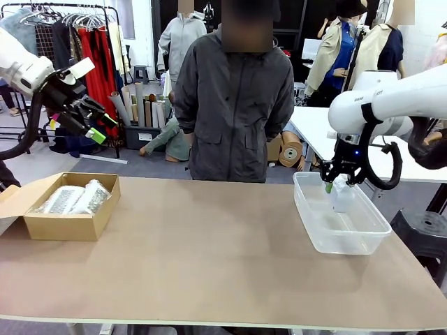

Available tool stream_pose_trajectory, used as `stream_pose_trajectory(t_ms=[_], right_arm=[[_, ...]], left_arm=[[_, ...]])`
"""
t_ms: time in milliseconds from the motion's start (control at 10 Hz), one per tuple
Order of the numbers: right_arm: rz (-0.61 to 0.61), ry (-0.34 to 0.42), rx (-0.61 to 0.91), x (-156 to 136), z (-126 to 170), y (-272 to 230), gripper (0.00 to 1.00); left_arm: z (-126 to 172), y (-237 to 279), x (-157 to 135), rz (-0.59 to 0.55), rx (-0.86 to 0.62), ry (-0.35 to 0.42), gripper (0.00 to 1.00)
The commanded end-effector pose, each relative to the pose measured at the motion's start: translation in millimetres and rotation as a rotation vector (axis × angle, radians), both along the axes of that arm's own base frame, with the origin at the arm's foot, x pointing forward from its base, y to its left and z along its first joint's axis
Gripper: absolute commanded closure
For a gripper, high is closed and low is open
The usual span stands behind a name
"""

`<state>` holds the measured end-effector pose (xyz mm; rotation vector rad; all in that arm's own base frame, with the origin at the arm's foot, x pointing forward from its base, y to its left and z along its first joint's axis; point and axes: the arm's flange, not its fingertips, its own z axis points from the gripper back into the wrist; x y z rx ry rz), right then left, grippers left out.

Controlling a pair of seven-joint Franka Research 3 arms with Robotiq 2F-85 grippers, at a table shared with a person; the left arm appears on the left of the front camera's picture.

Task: Separate and place wrapped and unwrapped clocks.
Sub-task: If the picked Digital clock is wrapped, place it in the Package Box ; if not, place it in the Organizing box.

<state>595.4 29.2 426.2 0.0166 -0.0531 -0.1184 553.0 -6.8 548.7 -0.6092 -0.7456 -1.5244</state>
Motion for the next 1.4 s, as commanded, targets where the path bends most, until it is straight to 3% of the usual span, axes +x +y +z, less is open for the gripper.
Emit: stream_pose_trajectory(t_ms=[0,400,600,700,1300], right_arm=[[0.020,-0.040,0.013,5.5,-8.3,-8.8,1.00],[0.003,-0.021,-0.003,11.7,-26.1,-14.3,1.00],[0.037,-0.027,0.043,5.5,-13.4,-14.3,1.00],[-0.013,0.001,0.000,10.4,-28.4,-9.4,1.00],[-0.013,0.001,0.000,10.4,-28.4,-9.4,1.00]], left_arm=[[0.8,-0.2,-2.1,0.000,-0.001,-0.004,0.00],[0.8,-0.2,-2.1,0.000,-0.001,-0.004,0.00],[0.8,-0.2,-2.1,0.000,-0.001,-0.004,0.00],[0.8,-0.2,-2.1,0.000,-0.001,-0.004,0.00],[0.8,-0.2,-2.1,0.000,-0.001,-0.004,0.00]])
